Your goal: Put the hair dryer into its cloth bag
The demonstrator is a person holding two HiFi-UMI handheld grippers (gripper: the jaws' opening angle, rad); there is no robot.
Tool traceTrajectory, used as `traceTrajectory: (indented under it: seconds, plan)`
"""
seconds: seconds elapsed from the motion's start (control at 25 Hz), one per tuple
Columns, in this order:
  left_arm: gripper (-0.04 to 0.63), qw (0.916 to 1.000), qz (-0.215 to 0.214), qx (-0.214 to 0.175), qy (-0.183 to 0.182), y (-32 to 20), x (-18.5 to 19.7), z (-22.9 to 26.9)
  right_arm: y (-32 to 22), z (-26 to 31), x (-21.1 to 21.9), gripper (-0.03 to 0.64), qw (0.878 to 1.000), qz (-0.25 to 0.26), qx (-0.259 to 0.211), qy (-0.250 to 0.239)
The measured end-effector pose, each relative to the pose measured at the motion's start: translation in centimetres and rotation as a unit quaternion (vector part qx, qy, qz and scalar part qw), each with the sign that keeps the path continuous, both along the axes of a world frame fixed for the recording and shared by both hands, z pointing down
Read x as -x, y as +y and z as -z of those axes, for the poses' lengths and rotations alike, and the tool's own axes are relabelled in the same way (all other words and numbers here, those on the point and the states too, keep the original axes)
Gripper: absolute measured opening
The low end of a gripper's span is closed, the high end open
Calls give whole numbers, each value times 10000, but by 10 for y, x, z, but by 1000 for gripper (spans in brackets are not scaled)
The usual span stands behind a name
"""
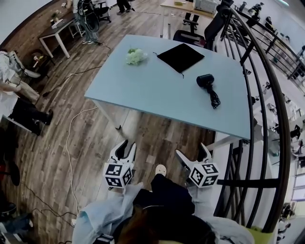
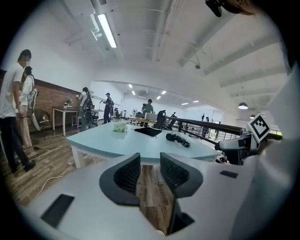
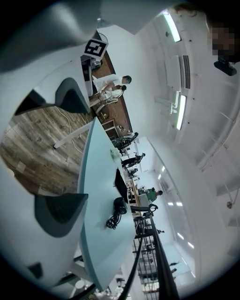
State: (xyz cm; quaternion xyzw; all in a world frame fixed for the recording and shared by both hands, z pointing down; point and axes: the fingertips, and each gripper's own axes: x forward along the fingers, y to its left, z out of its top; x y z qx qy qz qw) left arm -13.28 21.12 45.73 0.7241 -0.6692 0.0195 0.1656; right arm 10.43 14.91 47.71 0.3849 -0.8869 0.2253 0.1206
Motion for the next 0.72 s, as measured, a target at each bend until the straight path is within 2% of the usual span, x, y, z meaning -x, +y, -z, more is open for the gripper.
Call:
traceTrajectory:
  seconds: [0.28, 0.72]
  plan:
    - [147, 9999, 44, -17, -117, -44, 6, 6, -53, 0, 5, 529, 10000, 33, -22, -45]
    - [147, 9993, 348, 48, -145, -75, 16, -3, -99, -11, 22, 525, 9994, 311, 76, -101]
